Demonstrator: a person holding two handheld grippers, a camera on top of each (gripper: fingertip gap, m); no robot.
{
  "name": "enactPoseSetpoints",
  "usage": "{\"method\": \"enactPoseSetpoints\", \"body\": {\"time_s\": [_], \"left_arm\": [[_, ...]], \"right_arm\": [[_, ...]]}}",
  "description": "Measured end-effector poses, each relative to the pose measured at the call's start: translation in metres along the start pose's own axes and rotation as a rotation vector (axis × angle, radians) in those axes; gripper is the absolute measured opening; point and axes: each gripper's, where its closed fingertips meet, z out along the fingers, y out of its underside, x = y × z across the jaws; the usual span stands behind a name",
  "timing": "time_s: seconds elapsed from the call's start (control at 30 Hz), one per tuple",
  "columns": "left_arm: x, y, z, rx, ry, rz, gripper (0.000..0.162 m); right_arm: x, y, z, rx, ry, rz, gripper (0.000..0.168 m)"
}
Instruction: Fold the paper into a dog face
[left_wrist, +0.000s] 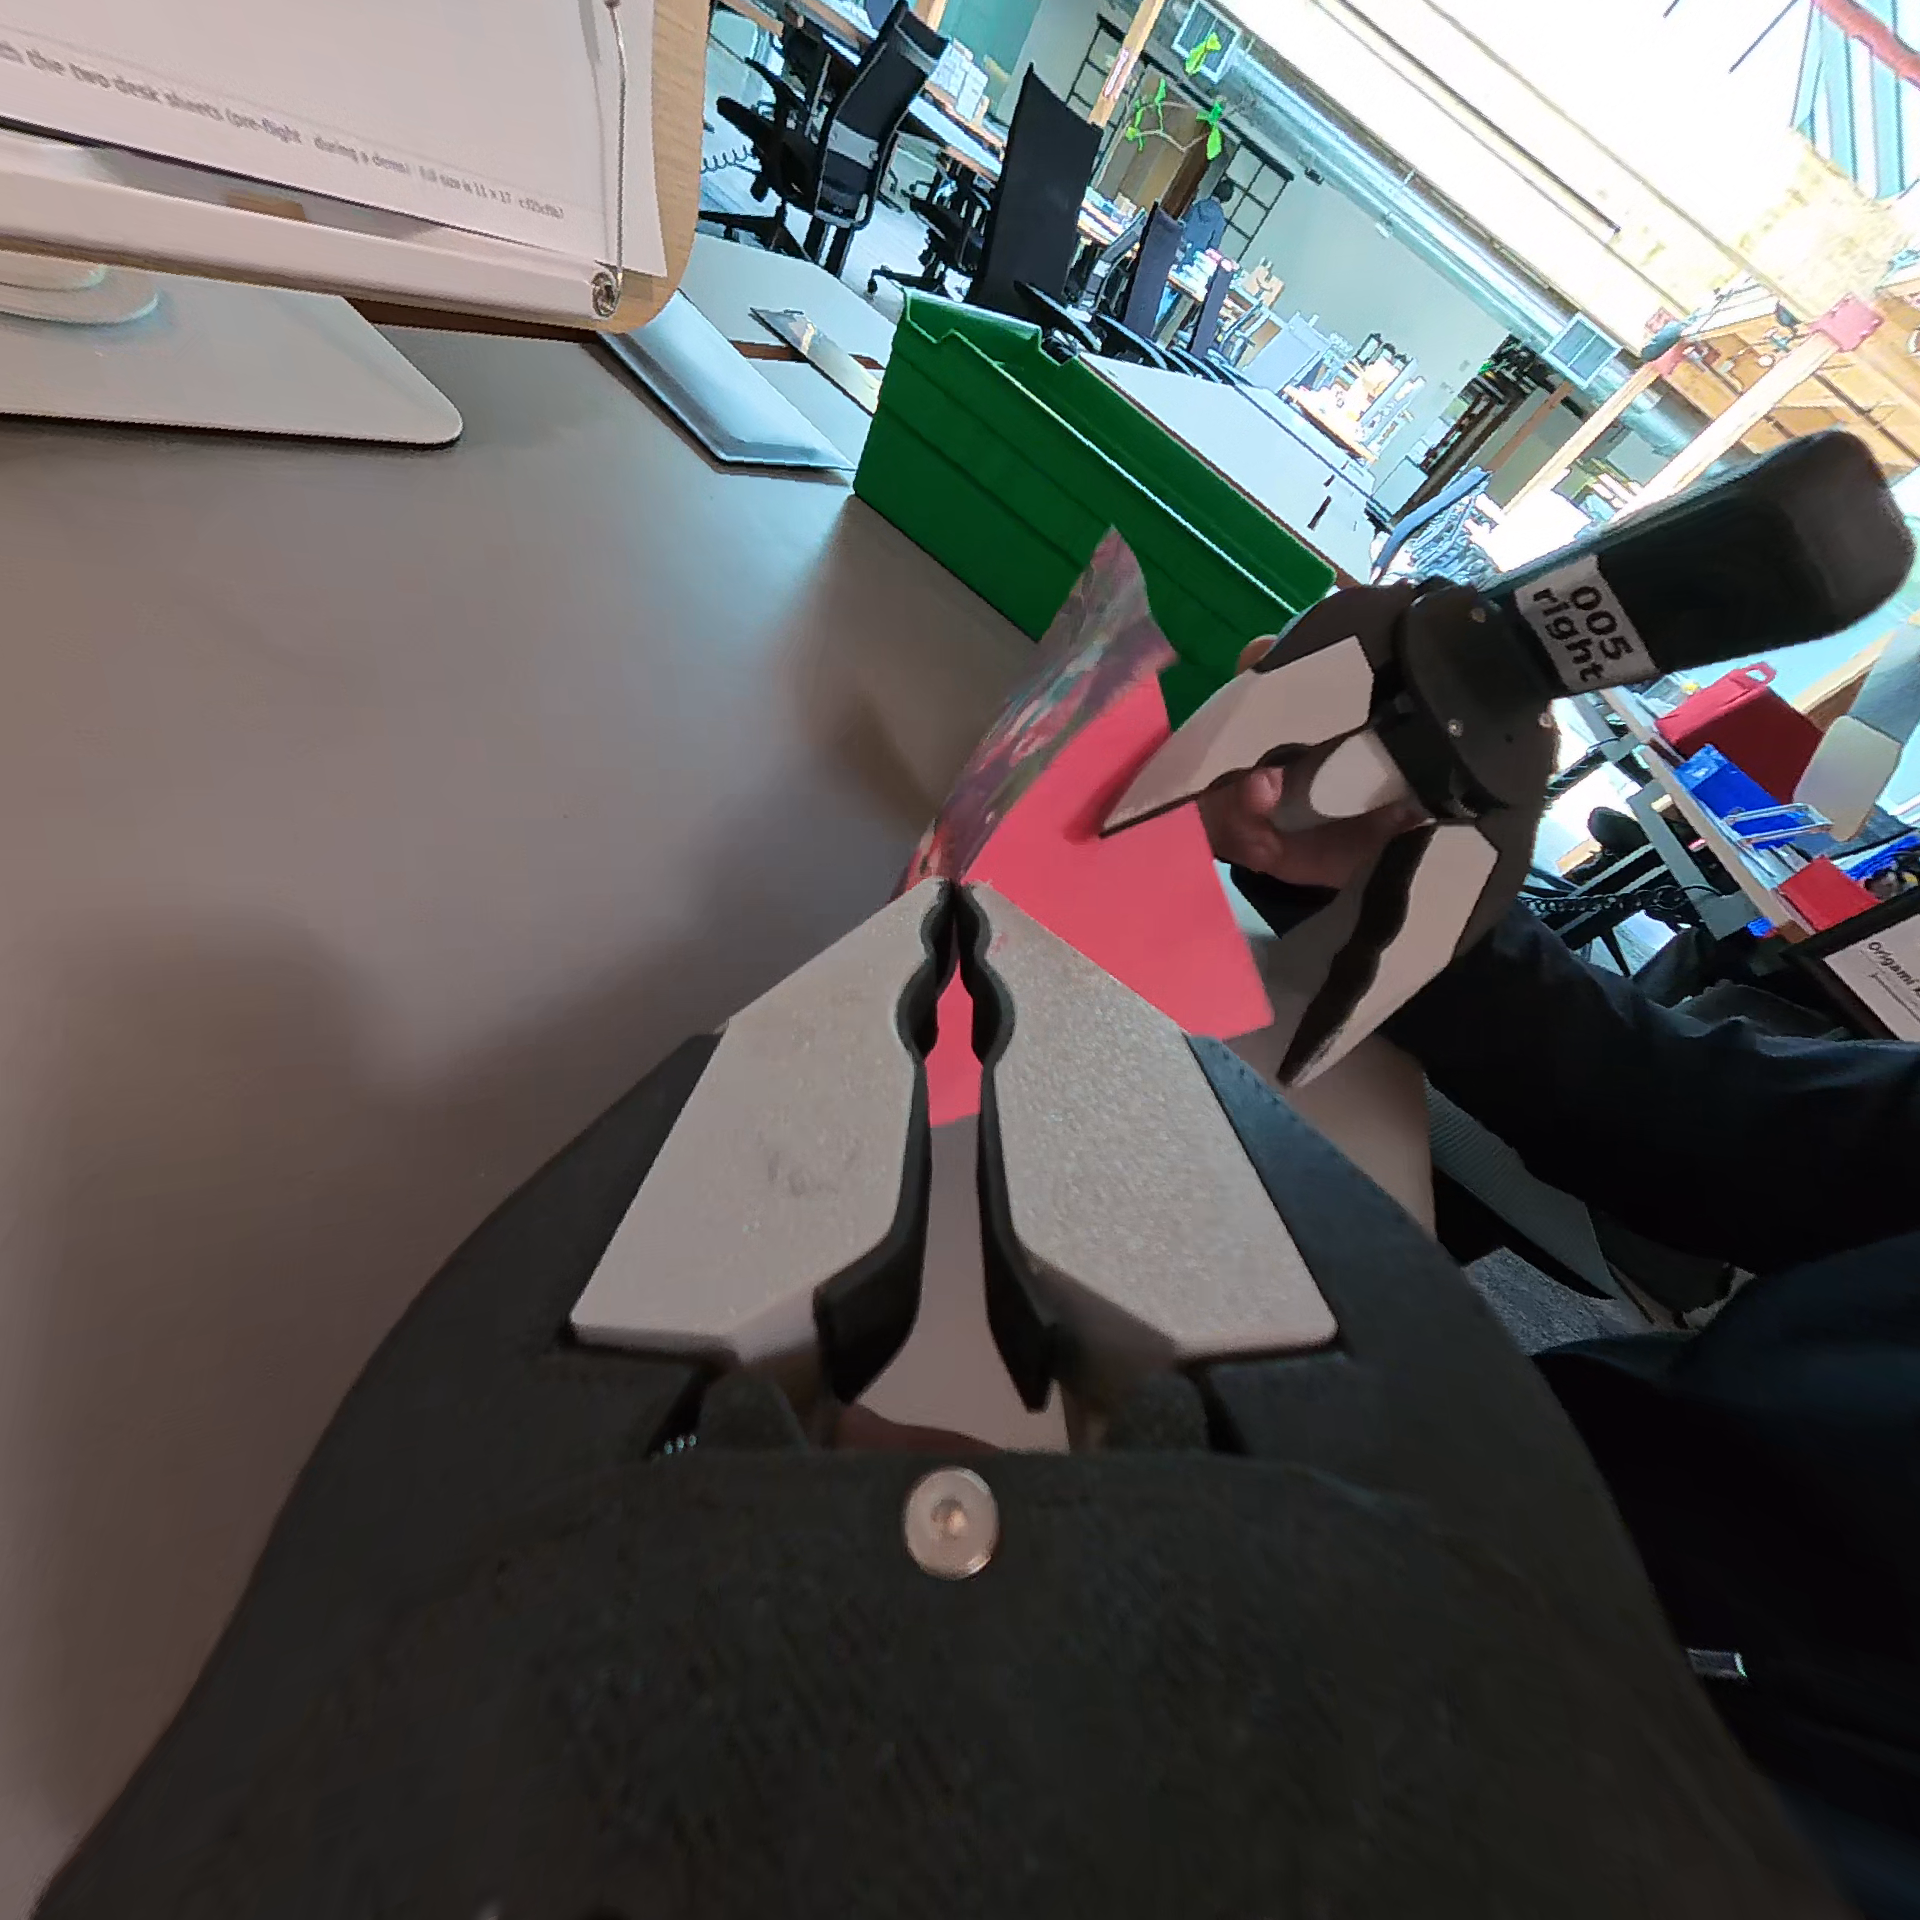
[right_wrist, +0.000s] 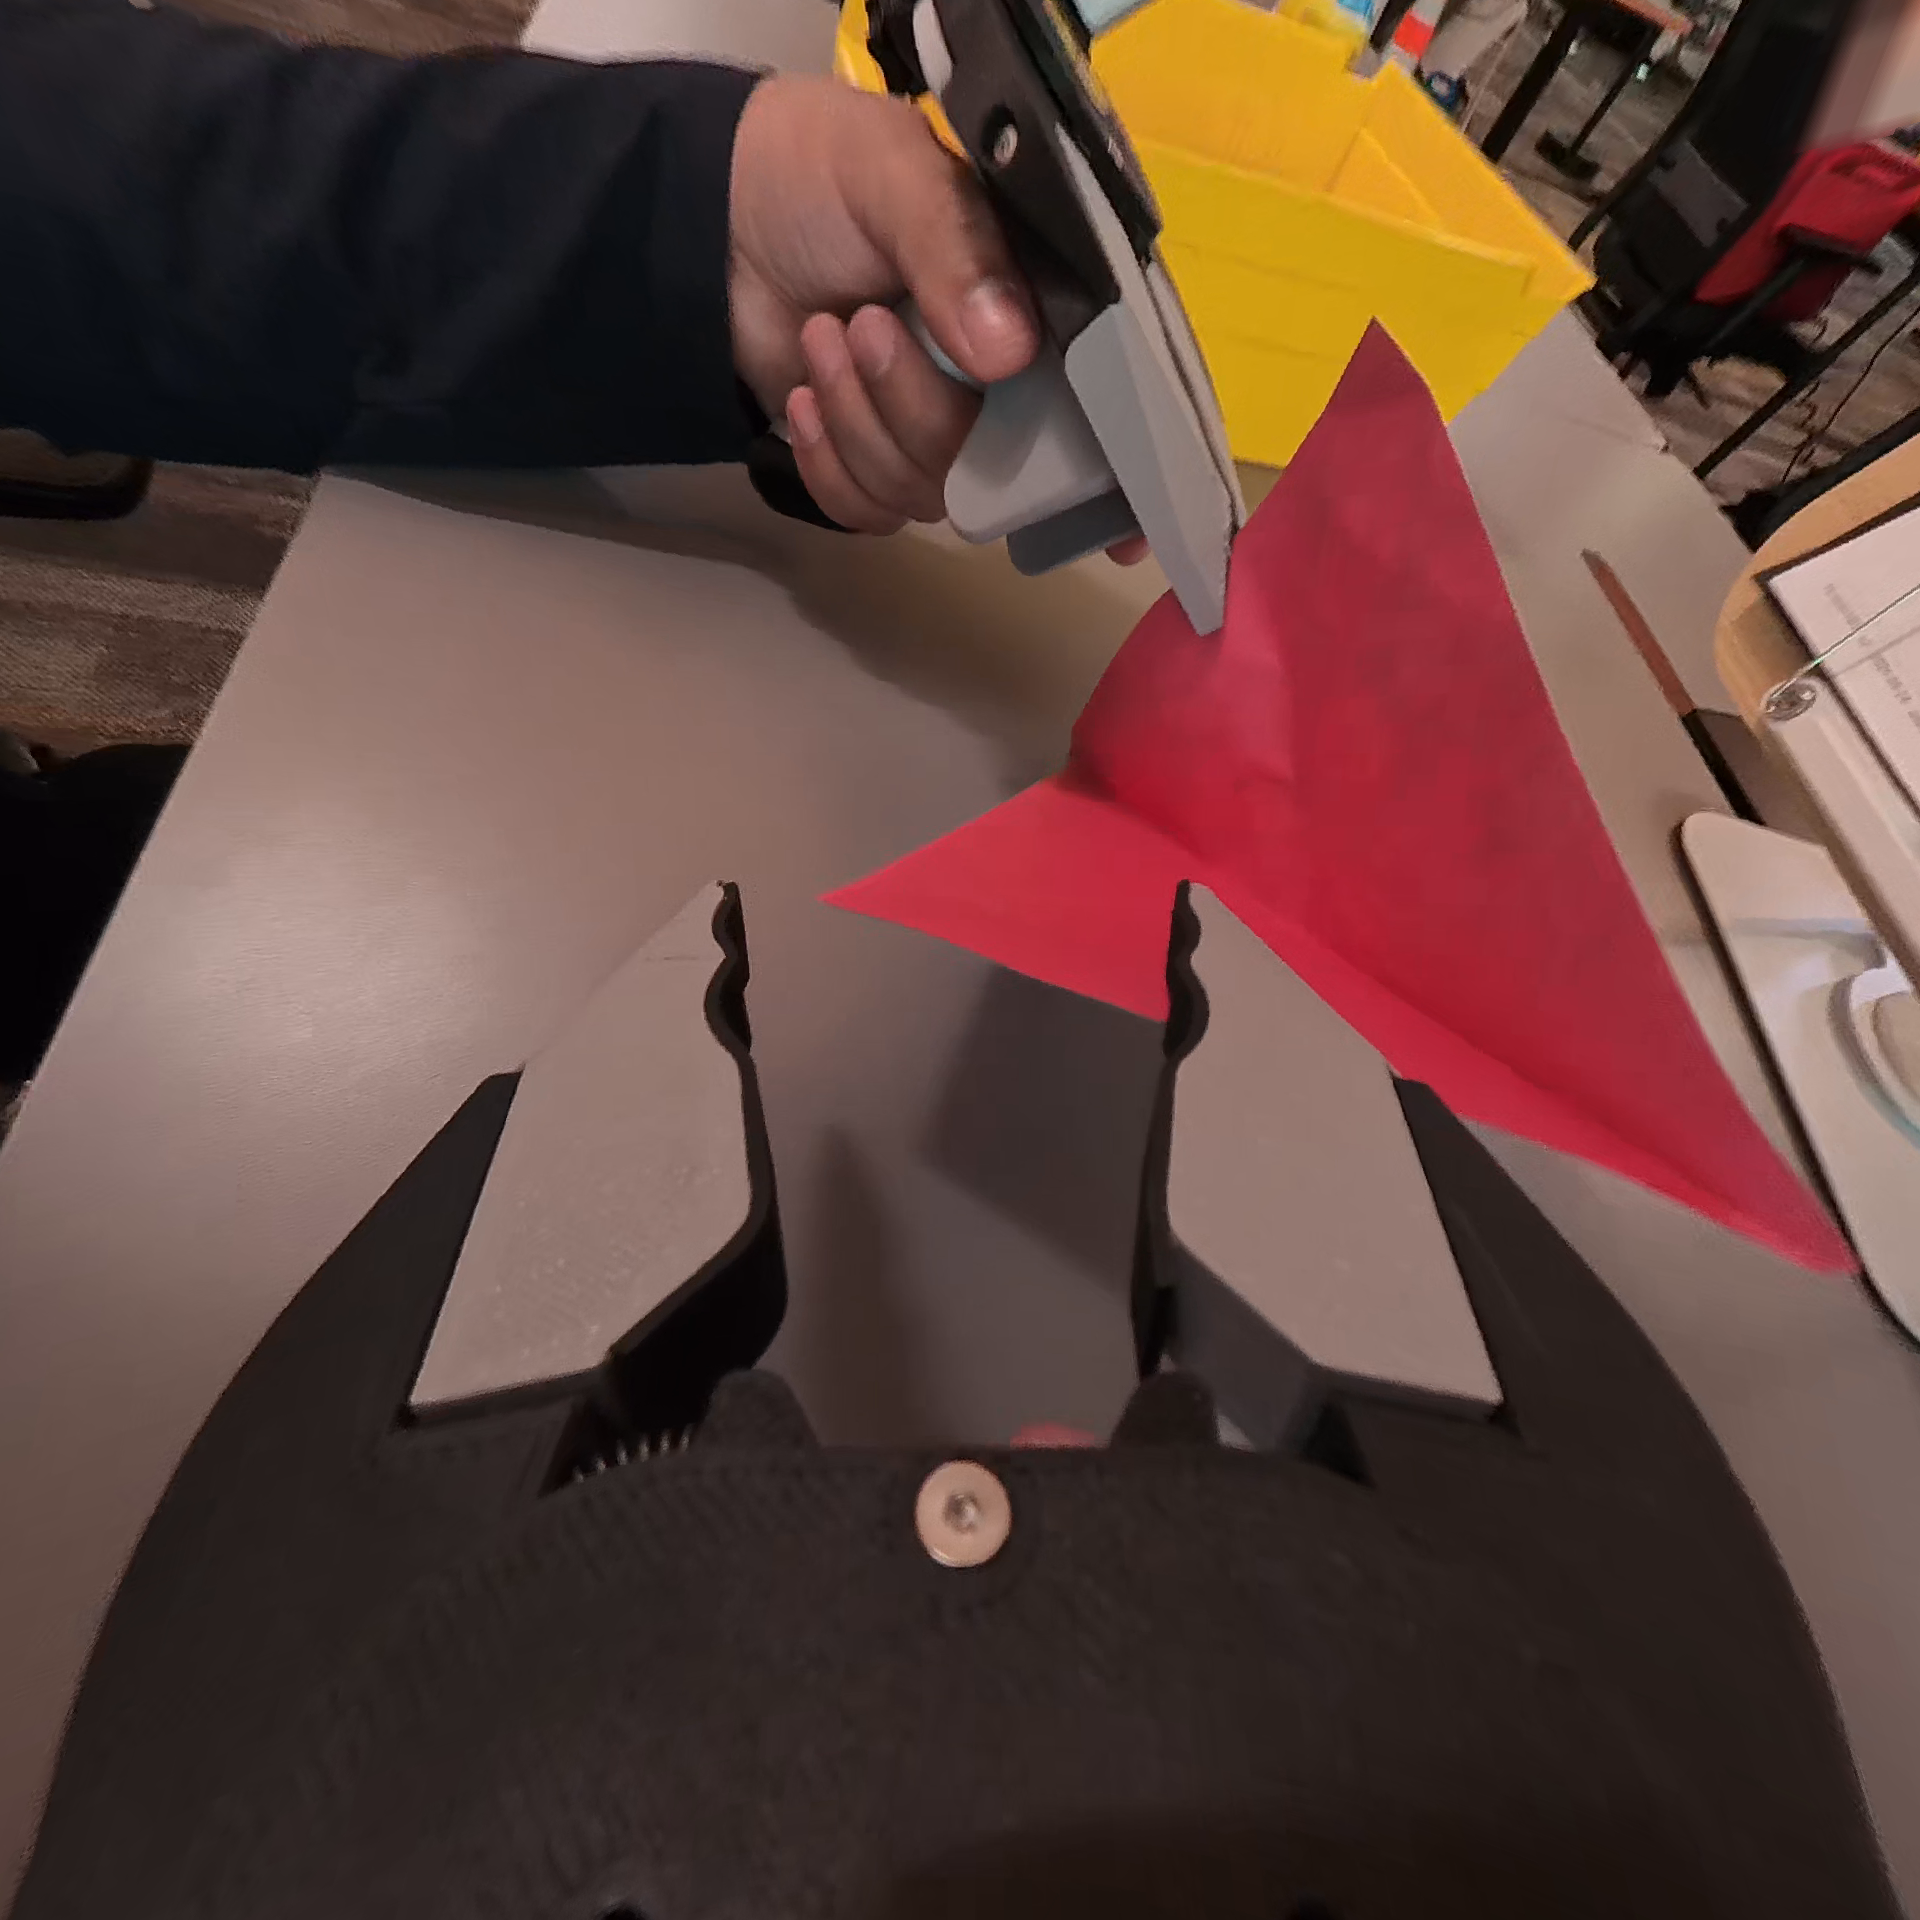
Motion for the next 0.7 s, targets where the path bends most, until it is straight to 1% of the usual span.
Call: {"method": "enactPoseSetpoints", "body": {"time_s": [0.07, 0.23, 0.33, 0.4, 0.53, 0.7], "left_arm": [[0.001, 0.000, 0.000, 0.000, 0.008, -0.001, 0.000], [0.004, 0.002, 0.001, -0.013, 0.020, 0.002, 0.000], [0.004, 0.003, 0.001, -0.015, 0.022, 0.003, 0.000], [0.004, 0.003, 0.001, -0.018, 0.023, 0.004, 0.000], [0.004, 0.006, 0.003, -0.031, 0.022, 0.006, 0.000], [0.000, 0.006, 0.003, -0.029, 0.004, 0.007, 0.000]], "right_arm": [[0.003, 0.001, -0.005, -0.002, 0.013, -0.008, 0.082], [0.008, 0.007, -0.006, -0.039, 0.056, -0.046, 0.084], [0.010, 0.009, -0.005, -0.051, 0.075, -0.058, 0.083], [0.012, 0.010, -0.004, -0.060, 0.098, -0.069, 0.079], [0.013, 0.014, 0.001, -0.091, 0.131, -0.103, 0.064], [0.010, 0.019, 0.006, -0.130, 0.138, -0.148, 0.030]]}}
